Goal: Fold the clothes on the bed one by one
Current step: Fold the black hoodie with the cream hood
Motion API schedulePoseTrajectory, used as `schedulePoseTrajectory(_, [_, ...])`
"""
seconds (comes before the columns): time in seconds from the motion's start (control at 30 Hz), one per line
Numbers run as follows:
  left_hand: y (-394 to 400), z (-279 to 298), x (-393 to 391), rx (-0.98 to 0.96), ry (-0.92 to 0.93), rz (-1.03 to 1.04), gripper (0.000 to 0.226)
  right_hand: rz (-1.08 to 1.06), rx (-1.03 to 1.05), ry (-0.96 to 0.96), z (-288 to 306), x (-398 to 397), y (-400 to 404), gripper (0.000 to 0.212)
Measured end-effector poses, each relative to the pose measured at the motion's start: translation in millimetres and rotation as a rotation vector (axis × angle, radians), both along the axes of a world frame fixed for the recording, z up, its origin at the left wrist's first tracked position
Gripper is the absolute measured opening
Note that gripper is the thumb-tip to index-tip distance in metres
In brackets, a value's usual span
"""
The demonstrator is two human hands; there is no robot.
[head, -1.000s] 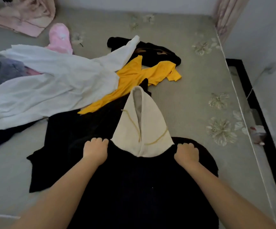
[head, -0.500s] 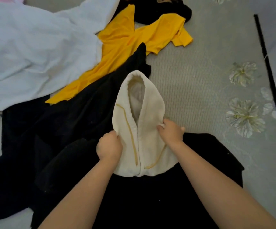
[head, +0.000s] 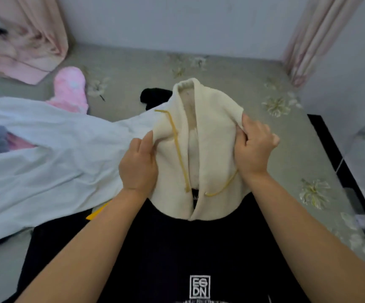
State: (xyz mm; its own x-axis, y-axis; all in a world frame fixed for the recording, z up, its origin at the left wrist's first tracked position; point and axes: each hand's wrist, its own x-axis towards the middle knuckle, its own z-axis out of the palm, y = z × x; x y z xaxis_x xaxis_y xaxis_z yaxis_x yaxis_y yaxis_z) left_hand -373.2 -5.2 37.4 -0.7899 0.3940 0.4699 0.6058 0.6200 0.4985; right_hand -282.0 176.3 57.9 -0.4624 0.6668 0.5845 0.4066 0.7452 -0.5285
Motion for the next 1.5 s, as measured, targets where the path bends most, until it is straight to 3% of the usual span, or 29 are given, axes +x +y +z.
schedulePoseTrajectory(0.07, [13, -7, -22, -0.127, -0.068, 0.043, 0.041, -0.02, -0.024, -0.234, -7, -21, 15, 0.039])
schedulePoseTrajectory(0.13, [20, -30, -35, -0.354, -0.199, 0.125, 0.048, -0.028, -0.102, -0.583, -30, -31, 23, 0.051])
schedulePoseTrajectory(0.2, [16, -57, -29, -0.571, -0.296, 0.175, 0.057, 0.012, -0.163, -0.811, -62, -24, 20, 0.055])
schedulePoseTrajectory(0.3, [-5, -104, 8, -0.705, -0.356, 0.087, 0.059, 0.065, -0.236, -0.913, -113, 19, 2, 0.047])
schedulePoseTrajectory(0.4, [-27, -137, 61, -0.646, -0.218, -0.167, 0.049, -0.029, -0.257, -1.014, -155, 92, -18, 0.058])
schedulePoseTrajectory(0.47, [-37, -154, 92, -0.698, -0.177, -0.352, 0.055, -0.144, -0.282, -1.092, -174, 140, -26, 0.065])
schedulePoseTrajectory(0.57, [-45, -186, 115, -0.951, -0.327, -0.428, 0.067, -0.274, -0.37, -1.184, -195, 183, -22, 0.041])
schedulePoseTrajectory(0.63, [-46, -206, 118, -1.055, -0.32, -0.399, 0.068, -0.298, -0.463, -1.125, -203, 190, -10, 0.025])
schedulePoseTrajectory(0.7, [-41, -213, 120, -1.072, -0.314, -0.36, 0.067, -0.34, -0.515, -0.974, -203, 190, 5, 0.023])
schedulePoseTrajectory(0.8, [-23, -210, 126, -0.96, -0.307, -0.335, 0.066, -0.442, -0.355, -0.824, -187, 181, 44, 0.024])
schedulePoseTrajectory(0.9, [8, -205, 135, -0.856, -0.241, -0.406, 0.067, -0.43, -0.187, -0.822, -165, 169, 90, 0.025])
schedulePoseTrajectory(1.03, [46, -216, 140, -0.918, -0.254, -0.371, 0.073, -0.362, -0.125, -0.977, -171, 167, 116, 0.023])
schedulePoseTrajectory(1.2, [49, -237, 136, -0.999, -0.259, -0.361, 0.074, -0.248, -0.278, -1.098, -214, 196, 84, 0.047])
schedulePoseTrajectory(1.3, [48, -238, 139, -0.979, -0.286, -0.358, 0.072, -0.23, -0.324, -0.924, -218, 230, 53, 0.046])
schedulePoseTrajectory(1.43, [52, -224, 160, -0.823, -0.292, -0.429, 0.058, -0.34, -0.314, -0.636, -206, 288, 1, 0.021])
schedulePoseTrajectory(1.5, [50, -218, 187, -0.641, -0.278, -0.557, 0.052, -0.483, -0.563, -0.577, -197, 312, -21, 0.02])
